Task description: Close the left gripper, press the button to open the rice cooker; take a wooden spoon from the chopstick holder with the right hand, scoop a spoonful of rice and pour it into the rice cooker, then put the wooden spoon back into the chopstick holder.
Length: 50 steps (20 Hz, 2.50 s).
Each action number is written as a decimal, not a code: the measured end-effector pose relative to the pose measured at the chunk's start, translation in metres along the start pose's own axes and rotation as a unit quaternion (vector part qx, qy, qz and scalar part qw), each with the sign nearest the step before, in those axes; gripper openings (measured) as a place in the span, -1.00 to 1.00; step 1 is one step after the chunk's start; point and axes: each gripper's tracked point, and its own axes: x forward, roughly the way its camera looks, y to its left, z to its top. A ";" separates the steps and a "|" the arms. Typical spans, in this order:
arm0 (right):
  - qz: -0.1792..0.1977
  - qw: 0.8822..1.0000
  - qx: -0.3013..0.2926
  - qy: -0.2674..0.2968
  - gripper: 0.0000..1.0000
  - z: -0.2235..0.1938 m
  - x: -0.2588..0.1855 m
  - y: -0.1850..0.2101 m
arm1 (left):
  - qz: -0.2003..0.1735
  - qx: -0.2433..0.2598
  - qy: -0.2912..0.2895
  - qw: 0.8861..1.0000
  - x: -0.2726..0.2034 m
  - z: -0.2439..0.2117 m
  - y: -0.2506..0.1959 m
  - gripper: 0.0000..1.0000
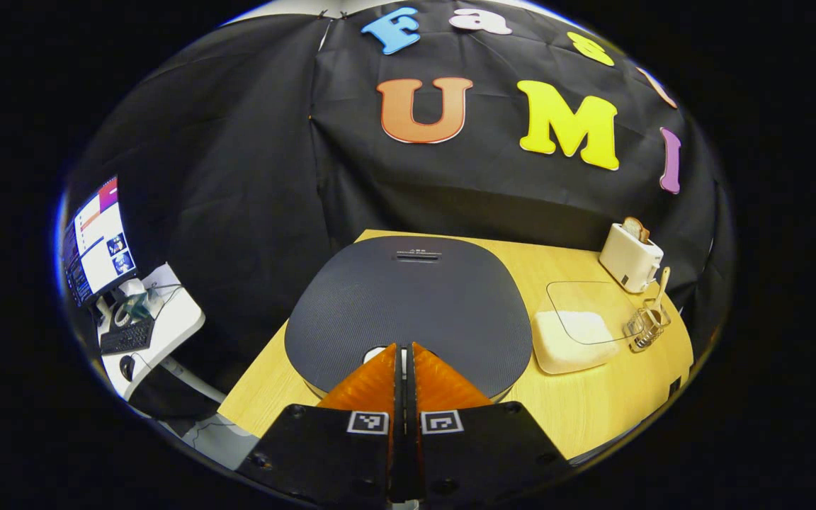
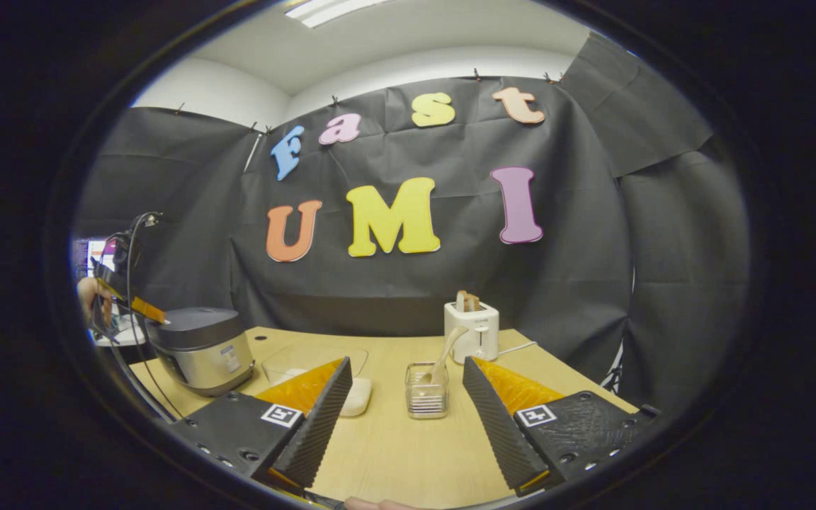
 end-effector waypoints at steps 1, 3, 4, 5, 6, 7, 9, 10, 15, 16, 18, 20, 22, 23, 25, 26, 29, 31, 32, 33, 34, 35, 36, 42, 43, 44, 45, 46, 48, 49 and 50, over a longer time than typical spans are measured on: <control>-0.001 1.000 -0.001 -0.001 0.87 0.000 0.000 -0.001 | 0.003 0.001 -0.011 1.000 0.000 0.006 -0.001 -0.94; -0.006 1.000 0.000 -0.003 0.86 0.002 0.001 -0.004 | 0.013 0.002 -0.039 0.999 -0.009 0.018 -0.002 -0.94; -0.007 1.000 0.001 -0.002 0.86 0.001 0.001 -0.006 | 0.019 0.003 -0.058 0.998 -0.014 0.027 -0.002 -0.94; -0.008 1.000 0.003 0.000 0.87 0.000 0.001 -0.006 | 0.024 0.004 -0.078 0.997 -0.020 0.040 -0.002 -0.94; -0.009 1.000 0.005 0.003 0.87 -0.003 0.002 -0.006 | 0.024 0.006 -0.101 0.995 -0.026 0.053 -0.004 -0.94; -0.009 1.000 0.007 0.006 0.87 -0.004 0.004 -0.007 | 0.020 0.008 -0.119 0.993 -0.033 0.062 -0.009 -0.86; -0.009 1.000 0.008 0.009 0.86 -0.004 0.004 -0.008 | 0.021 0.015 -0.145 0.989 -0.047 0.076 -0.015 -0.24; -0.010 1.000 0.007 0.008 0.88 -0.003 0.005 -0.008 | 0.024 0.021 -0.162 0.986 -0.053 0.081 -0.015 0.21; -0.017 1.000 -0.009 0.005 0.86 -0.006 0.015 -0.012 | 0.019 0.031 -0.183 0.982 -0.068 0.069 -0.037 0.94; -0.019 1.000 -0.013 0.010 0.86 -0.009 0.021 -0.014 | 0.020 0.033 -0.189 0.981 -0.072 0.065 -0.042 0.96; -0.029 0.999 -0.015 0.018 0.86 -0.013 0.033 -0.021 | 0.018 0.042 -0.202 0.978 -0.077 0.058 -0.055 0.96; -0.042 0.999 -0.021 0.027 0.86 -0.017 0.050 -0.029 | 0.011 0.054 -0.216 0.975 -0.084 0.050 -0.070 0.96; -0.049 0.998 -0.027 0.039 0.86 -0.022 0.067 -0.034 | -0.001 0.061 -0.221 0.973 -0.088 0.038 -0.090 0.99; -0.045 0.998 -0.027 0.043 0.88 -0.023 0.078 -0.032 | -0.009 0.064 -0.222 0.973 -0.090 0.030 -0.099 0.99; -0.030 0.998 -0.025 0.055 0.87 -0.029 0.102 -0.029 | -0.017 0.064 -0.220 0.973 -0.090 0.015 -0.115 0.95; -0.026 0.998 -0.021 0.061 0.88 -0.031 0.114 -0.029 | -0.023 0.065 -0.218 0.974 -0.091 0.006 -0.123 0.95; -0.025 0.996 -0.004 0.086 0.89 -0.037 0.155 -0.031 | -0.038 0.063 -0.220 0.973 -0.087 -0.006 -0.143 0.96; -0.029 0.993 0.005 0.111 0.89 -0.042 0.183 -0.036 | -0.046 0.055 -0.219 0.973 -0.082 -0.012 -0.154 0.95; -0.030 0.992 0.010 0.120 0.89 -0.042 0.197 -0.038 | -0.055 0.052 -0.215 0.974 -0.078 -0.016 -0.161 0.95; -0.029 0.991 0.013 0.129 0.89 -0.043 0.210 -0.039 | -0.065 0.055 -0.212 0.974 -0.076 -0.020 -0.167 0.95; -0.036 0.990 0.012 0.137 0.84 -0.045 0.225 -0.044 | -0.069 0.061 -0.209 0.974 -0.073 -0.022 -0.168 0.96; -0.045 0.988 0.010 0.150 0.87 -0.050 0.239 -0.050 | -0.062 0.061 -0.206 0.975 -0.071 -0.022 -0.164 0.96; -0.057 0.984 0.008 0.166 0.88 -0.057 0.251 -0.057 | -0.057 0.057 -0.205 0.975 -0.070 -0.021 -0.160 0.96; -0.063 0.970 0.054 0.229 0.89 -0.083 0.303 -0.066 | -0.056 0.032 -0.221 0.973 -0.078 -0.011 -0.142 0.96; -0.063 0.967 0.059 0.239 0.87 -0.087 0.309 -0.068 | -0.058 0.026 -0.222 0.973 -0.079 -0.010 -0.139 0.96; -0.068 0.964 0.063 0.249 0.78 -0.091 0.315 -0.071 | -0.062 0.022 -0.224 0.972 -0.081 -0.009 -0.138 0.96; -0.068 0.962 0.064 0.257 0.65 -0.095 0.320 -0.072 | -0.063 0.018 -0.226 0.972 -0.082 -0.007 -0.134 0.96; -0.066 0.961 0.065 0.262 0.61 -0.097 0.325 -0.071 | -0.062 0.015 -0.229 0.971 -0.082 -0.006 -0.130 0.96; -0.067 0.959 0.064 0.267 0.36 -0.100 0.327 -0.070 | -0.058 0.015 -0.233 0.971 -0.084 -0.004 -0.124 0.95; -0.070 0.960 0.059 0.265 -0.02 -0.099 0.325 -0.072 | -0.056 0.015 -0.234 0.971 -0.082 -0.004 -0.121 0.95; -0.073 0.960 0.054 0.264 -0.14 -0.099 0.326 -0.073 | -0.053 0.016 -0.231 0.971 -0.081 -0.005 -0.119 0.95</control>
